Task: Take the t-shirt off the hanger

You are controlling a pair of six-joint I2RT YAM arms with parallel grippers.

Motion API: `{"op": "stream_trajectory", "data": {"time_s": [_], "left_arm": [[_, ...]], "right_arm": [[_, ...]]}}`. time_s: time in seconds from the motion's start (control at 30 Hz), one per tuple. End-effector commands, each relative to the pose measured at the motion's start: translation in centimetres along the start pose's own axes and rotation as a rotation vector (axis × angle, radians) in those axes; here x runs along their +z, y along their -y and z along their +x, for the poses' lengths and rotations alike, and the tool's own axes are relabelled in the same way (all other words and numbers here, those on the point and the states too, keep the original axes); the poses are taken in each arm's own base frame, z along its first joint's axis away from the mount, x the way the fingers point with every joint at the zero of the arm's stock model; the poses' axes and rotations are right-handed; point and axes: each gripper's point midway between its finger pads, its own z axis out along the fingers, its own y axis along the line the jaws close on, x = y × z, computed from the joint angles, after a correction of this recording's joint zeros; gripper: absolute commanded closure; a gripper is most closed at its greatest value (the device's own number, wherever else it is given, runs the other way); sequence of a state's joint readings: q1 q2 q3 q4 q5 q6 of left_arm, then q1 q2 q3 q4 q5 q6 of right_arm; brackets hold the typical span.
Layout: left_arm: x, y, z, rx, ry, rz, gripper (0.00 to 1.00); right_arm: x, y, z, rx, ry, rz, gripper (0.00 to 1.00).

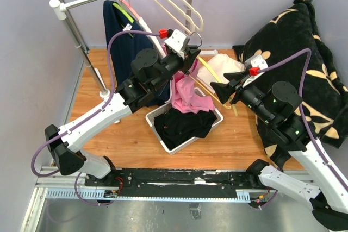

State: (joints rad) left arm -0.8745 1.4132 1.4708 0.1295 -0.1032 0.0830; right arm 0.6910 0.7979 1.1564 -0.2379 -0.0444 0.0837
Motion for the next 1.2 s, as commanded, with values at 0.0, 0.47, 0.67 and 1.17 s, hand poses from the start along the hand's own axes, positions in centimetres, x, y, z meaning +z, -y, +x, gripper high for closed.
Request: {"op": "stream_trajectory", "data": {"time_s": [0.0, 0.47, 0.67, 1.17], "left_arm": [[0.0, 0.1, -4.2, 0.000, 0.109, -0.007, 1.00], [0.1, 0.3, -4.5, -0.003, 0.113, -0.001, 0.99], [-0.1, 0.1, -4.1, -0.005, 0.104, -0.014, 0.99], [-2.8, -0.7, -5.2, -0.005, 0.156, -0.040, 0.32]], "right_arm": [[-0.1, -0.9, 0.1, 0.019, 0.002, -0.033, 0.43], [-0.1, -0.6, 0.3, 0.020, 0.012, -0.018, 0.74], [-0.5, -0.3, -0.4, 0.016, 0.043, -0.003, 0.93], [-2.0, 1.1, -2.0, -0.030, 0.113, 0.070, 0.99]]}}
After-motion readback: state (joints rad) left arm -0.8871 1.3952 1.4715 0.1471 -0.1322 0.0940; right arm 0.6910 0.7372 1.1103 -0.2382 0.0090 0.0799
